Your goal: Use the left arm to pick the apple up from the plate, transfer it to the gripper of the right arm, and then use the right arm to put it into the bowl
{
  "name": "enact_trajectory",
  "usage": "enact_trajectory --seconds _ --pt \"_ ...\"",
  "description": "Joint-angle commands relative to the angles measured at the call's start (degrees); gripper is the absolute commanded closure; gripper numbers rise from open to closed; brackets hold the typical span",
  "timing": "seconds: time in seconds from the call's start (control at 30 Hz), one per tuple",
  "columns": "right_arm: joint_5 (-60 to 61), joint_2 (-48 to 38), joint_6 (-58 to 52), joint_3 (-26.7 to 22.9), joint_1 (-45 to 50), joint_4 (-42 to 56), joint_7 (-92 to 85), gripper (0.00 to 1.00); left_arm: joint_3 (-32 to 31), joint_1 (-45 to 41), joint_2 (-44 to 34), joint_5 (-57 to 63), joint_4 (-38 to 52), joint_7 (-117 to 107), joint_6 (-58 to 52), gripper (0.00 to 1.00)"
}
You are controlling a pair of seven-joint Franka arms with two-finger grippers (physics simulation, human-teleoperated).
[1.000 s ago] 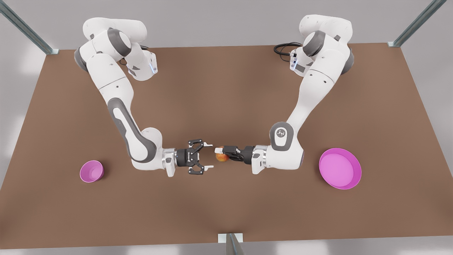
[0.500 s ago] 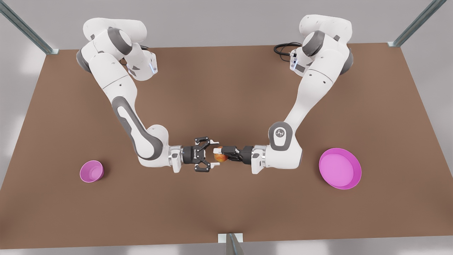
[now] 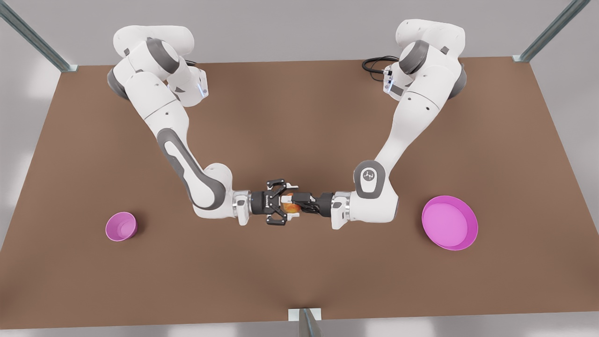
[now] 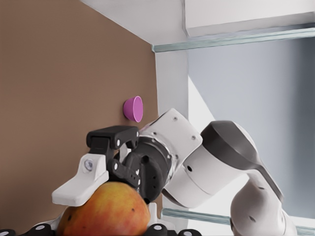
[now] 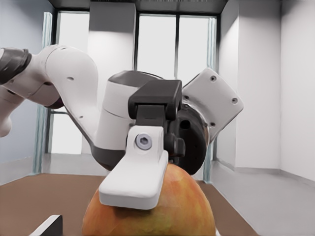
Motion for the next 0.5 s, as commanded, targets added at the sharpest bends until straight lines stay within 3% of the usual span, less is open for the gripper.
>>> enact_trajectory --seconds 0.0,0.1,0.13,0.2,0.23,0.33,0.37,0.4,0.47 --pt "0.08 -0.02 0.80 0.20 -0.07 0.20 -1.95 0.00 0.00 0.01 -0.03 -0.29 0.00 1.29 -0.10 0.33" --pt "0.08 -0.02 0.80 0.20 -0.07 0.20 -1.95 0.01 -0.08 0.01 0.24 -0.29 0.00 1.56 -0.10 0.33" --pt "0.17 0.15 0.80 0.20 -0.07 0.12 -1.95 0.06 0.01 0.01 0.24 -0.29 0.00 1.56 -0.10 0.33" --pt "0.17 0.33 0.80 0.20 -0.16 0.12 -1.95 0.30 0.01 0.01 0.32 -0.29 0.00 1.56 -0.10 0.33" --pt "0.17 0.33 0.80 0.20 -0.16 0.20 -1.95 0.36 0.01 0.01 0.32 -0.29 0.00 1.56 -0.01 0.33" --pt "0.17 0.33 0.71 0.47 -0.34 0.03 -1.95 0.37 0.01 0.01 0.32 -0.29 0.00 1.56 -0.01 0.33" --pt "0.17 0.41 0.71 0.64 -0.43 0.03 -1.95 0.37 0.01 0.01 0.32 -0.29 0.00 1.73 -0.01 0.11" --pt "0.17 0.42 0.71 0.64 -0.43 0.03 -1.95 0.37 0.01 0.01 0.32 -0.29 0.00 2.00 -0.01 0.00" --pt "0.17 0.42 0.71 0.73 -0.51 0.03 -1.95 0.37 0.01 0.01 0.32 -0.20 0.00 2.00 -0.01 0.00"
